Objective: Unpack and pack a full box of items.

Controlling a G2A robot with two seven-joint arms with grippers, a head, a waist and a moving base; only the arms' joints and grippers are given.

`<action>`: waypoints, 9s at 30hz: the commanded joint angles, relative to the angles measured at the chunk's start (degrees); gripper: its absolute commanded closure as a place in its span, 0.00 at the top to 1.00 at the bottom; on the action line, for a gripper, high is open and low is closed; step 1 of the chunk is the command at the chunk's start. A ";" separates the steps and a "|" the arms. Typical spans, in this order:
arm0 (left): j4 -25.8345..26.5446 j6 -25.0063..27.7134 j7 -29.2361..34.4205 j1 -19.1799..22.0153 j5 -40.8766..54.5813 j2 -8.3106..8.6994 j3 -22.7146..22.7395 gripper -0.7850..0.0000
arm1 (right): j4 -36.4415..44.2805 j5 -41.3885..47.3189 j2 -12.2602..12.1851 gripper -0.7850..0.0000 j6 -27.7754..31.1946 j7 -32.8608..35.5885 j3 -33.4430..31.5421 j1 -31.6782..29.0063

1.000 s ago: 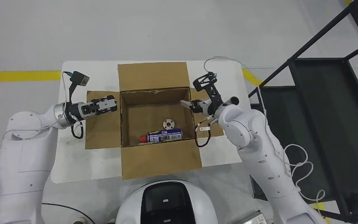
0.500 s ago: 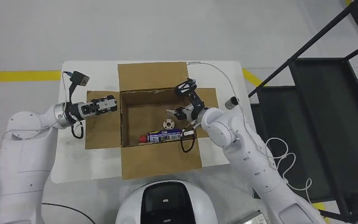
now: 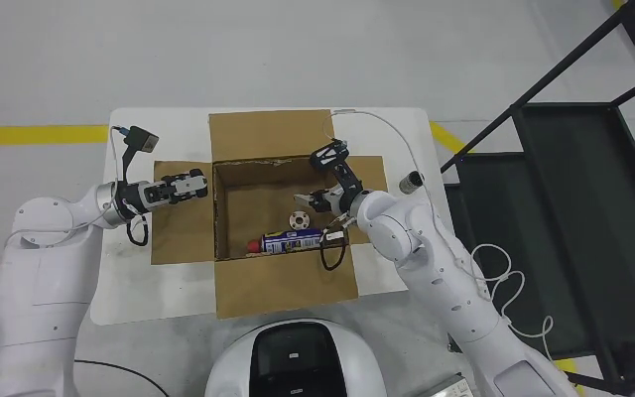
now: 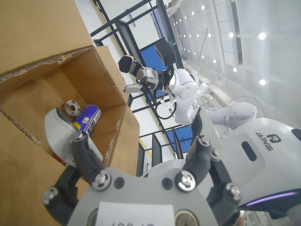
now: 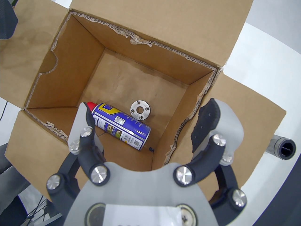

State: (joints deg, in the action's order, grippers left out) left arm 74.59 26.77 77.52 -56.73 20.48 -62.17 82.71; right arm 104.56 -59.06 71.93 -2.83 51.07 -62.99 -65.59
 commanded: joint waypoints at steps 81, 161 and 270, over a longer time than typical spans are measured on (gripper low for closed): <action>0.00 0.00 0.00 0.00 0.00 0.00 0.00 1.00 | -33.67 13.60 9.82 1.00 -20.29 3.63 22.03 19.69; 0.00 0.00 0.00 0.00 0.00 0.00 0.00 1.00 | -18.10 3.82 10.87 0.00 -19.39 5.56 11.43 11.00; 0.00 0.00 0.00 0.00 0.00 0.00 0.00 1.00 | -32.94 0.41 2.90 0.00 -15.96 4.71 -25.60 -0.26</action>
State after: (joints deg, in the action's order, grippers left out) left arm 74.59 26.77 77.52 -56.73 20.48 -62.17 82.71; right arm 72.91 -58.69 74.82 -18.77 56.19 -88.76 -66.53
